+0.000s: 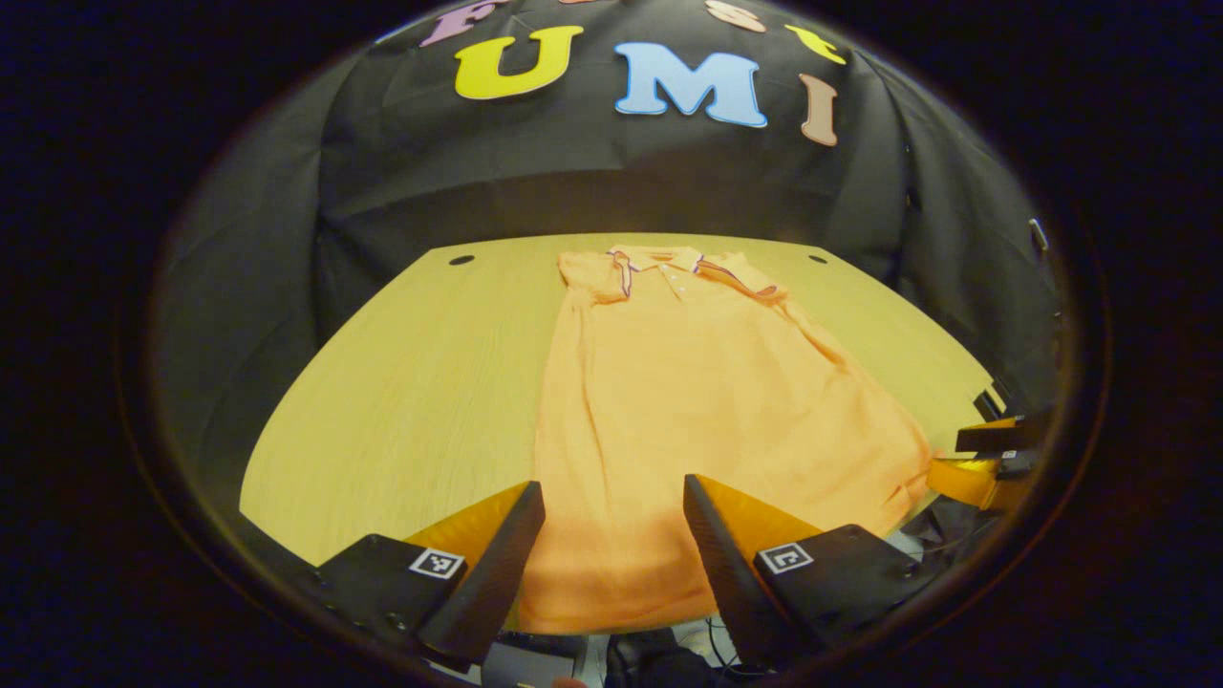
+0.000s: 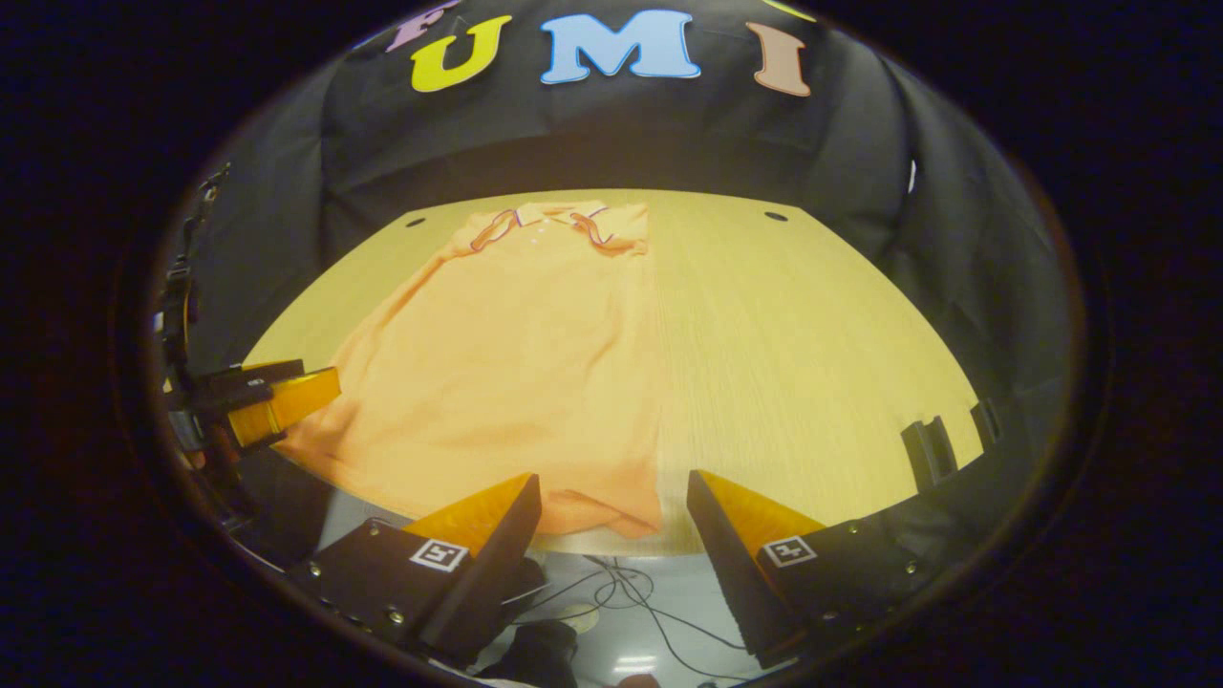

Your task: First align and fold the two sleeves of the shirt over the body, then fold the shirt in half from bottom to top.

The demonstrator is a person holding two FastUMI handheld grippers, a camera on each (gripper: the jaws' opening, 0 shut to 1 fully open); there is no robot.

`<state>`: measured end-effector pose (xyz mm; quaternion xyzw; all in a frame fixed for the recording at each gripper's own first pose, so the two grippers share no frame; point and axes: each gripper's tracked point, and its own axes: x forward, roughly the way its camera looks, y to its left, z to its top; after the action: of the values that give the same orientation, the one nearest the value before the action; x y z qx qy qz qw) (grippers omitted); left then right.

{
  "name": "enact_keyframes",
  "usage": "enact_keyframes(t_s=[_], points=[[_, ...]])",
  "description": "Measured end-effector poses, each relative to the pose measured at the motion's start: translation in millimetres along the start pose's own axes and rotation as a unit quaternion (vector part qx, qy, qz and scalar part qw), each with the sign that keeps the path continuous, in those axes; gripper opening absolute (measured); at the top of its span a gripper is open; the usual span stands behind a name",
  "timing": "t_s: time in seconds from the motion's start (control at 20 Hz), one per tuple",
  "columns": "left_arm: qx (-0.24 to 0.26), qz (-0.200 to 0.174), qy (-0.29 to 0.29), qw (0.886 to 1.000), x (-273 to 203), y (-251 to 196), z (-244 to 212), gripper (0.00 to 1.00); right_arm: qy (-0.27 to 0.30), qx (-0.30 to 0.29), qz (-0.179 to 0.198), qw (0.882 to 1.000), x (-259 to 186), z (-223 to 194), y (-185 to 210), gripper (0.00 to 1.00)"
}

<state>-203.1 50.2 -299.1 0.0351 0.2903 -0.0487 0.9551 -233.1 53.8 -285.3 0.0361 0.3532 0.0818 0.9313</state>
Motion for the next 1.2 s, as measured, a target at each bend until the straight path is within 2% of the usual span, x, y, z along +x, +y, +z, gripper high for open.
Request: enact_keyframes(t_s=[0.3,0.7,0.85,0.9,0.95,1.0,1.05,1.1,1.15,1.2], points=[[-0.019,0.006,0.015,1.0,-27,7,-35,0.95,0.011,0.007,-0.004,1.0,8,-13,2,0.96],[-0.016,0.016,0.02,1.0,-25,7,-52,0.95,0.01,0.006,-0.004,1.0,14,-21,3,0.96],[-0.001,0.022,0.022,1.0,-22,5,-54,0.95,0.003,0.002,-0.002,1.0,14,-22,5,0.96],[0.006,0.025,0.024,0.999,-21,5,-55,0.94,0.001,0.0,0.001,1.0,14,-21,6,0.96],[0.011,0.017,0.019,1.0,-19,-1,-52,0.94,-0.001,0.0,0.003,1.0,16,-22,7,0.9],[0.012,0.016,0.02,1.0,-19,-5,-52,0.84,-0.002,-0.002,0.006,1.0,16,-21,9,0.76],[0.015,0.016,0.02,1.0,-18,-4,-53,0.76,-0.003,-0.004,0.008,1.0,16,-22,11,0.69],[0.016,0.01,0.02,1.0,-17,-7,-53,0.73,-0.003,-0.005,0.009,1.0,15,-22,11,0.55],[0.011,0.008,0.017,1.0,-17,-7,-51,0.72,-0.002,-0.007,0.011,1.0,17,-22,11,0.54],[0.005,0.008,0.014,1.0,-17,-7,-52,0.48,0.0,-0.008,0.014,1.0,18,-22,11,0.55]])
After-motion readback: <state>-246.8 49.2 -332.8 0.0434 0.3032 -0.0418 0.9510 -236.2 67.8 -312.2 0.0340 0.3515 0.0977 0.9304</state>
